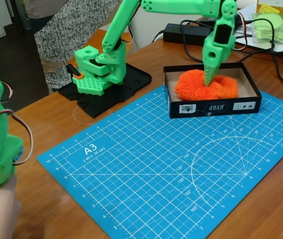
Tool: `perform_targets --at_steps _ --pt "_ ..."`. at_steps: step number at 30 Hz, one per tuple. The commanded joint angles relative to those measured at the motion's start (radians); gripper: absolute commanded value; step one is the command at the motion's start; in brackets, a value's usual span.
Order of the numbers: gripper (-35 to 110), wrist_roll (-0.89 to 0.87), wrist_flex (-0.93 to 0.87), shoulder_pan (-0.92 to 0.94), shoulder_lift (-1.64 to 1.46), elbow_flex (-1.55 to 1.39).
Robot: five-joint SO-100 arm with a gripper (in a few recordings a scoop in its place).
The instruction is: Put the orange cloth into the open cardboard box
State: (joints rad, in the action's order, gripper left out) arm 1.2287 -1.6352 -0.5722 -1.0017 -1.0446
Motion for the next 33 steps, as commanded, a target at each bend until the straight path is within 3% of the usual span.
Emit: perform_targets --at_steps 1,12,29,33 --pt "0 0.029 -0.018 -0.023 0.028 0.066" --pt "8 -0.15 -0.018 -0.069 0.086 0.152" --pt "11 -0.198 -0.018 -0.089 -0.456 -0.044" --pt "11 -0.287 -0.018 -0.021 -0.546 -0.118"
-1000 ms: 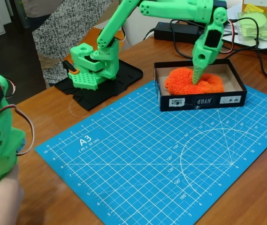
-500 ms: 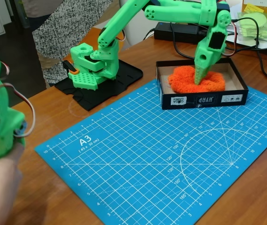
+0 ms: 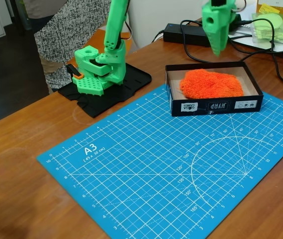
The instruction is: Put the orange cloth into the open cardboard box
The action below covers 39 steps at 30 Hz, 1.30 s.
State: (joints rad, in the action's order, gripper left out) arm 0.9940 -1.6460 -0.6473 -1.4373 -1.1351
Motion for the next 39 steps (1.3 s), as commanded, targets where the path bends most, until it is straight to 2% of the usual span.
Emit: perform_targets --at_steps 1,5,7,9,10,16,18,22,23,25,33,39 --pt "11 -0.092 -0.008 0.091 -0.13 -0.041" --pt "10 -0.232 0.021 0.295 -0.276 -0.167" --pt "3 -0.321 0.037 0.403 -0.402 -0.25" --pt "0 -0.43 0.075 0.512 -0.597 -0.362" --pt "0 -0.555 0.121 0.555 -0.715 -0.383" --pt "0 -0.782 0.071 0.6 -1.282 -0.408" --pt "0 -0.834 0.084 0.626 -1.459 -0.572" --pt "0 -0.933 0.213 0.715 -1.928 -1.132" --pt "0 -0.996 0.25 0.775 -1.936 -1.198" --pt "0 -1.012 0.295 0.879 -1.887 -1.293" --pt "0 -1.049 0.456 0.762 -1.94 -1.83" --pt "0 -1.057 0.477 0.764 -1.939 -1.887"
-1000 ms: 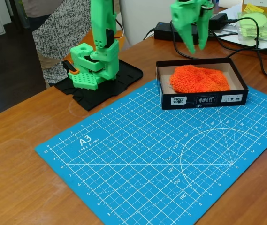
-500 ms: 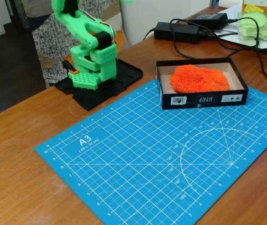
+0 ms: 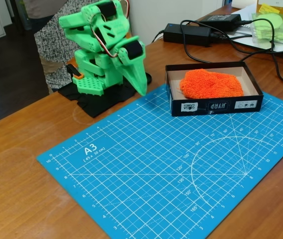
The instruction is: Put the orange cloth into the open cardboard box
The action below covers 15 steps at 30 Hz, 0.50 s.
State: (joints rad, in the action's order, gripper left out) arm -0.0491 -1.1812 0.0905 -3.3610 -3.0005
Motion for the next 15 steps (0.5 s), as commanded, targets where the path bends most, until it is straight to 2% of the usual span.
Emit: perform_targets --at_steps 1,15 --pt "0 -0.012 0.02 0.031 -0.017 -0.038" --pt "0 -0.012 0.028 0.028 -0.014 -0.063"
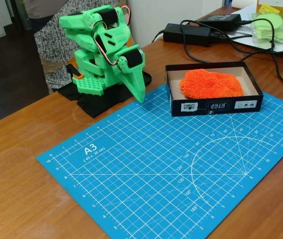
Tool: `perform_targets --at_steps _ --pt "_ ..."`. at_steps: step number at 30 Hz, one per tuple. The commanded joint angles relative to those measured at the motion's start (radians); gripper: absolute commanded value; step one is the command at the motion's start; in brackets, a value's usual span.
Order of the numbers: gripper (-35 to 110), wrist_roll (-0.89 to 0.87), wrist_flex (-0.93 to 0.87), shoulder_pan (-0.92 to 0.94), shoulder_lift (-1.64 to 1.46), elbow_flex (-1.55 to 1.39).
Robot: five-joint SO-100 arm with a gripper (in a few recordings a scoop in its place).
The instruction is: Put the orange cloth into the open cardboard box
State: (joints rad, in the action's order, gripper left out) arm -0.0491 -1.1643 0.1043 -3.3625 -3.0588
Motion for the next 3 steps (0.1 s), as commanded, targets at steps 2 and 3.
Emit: perform_targets --at_steps 2,3 --pt "0 -0.018 0.011 0.025 -0.012 -0.005" --pt "0 -0.021 0.011 0.028 -0.012 -0.005"
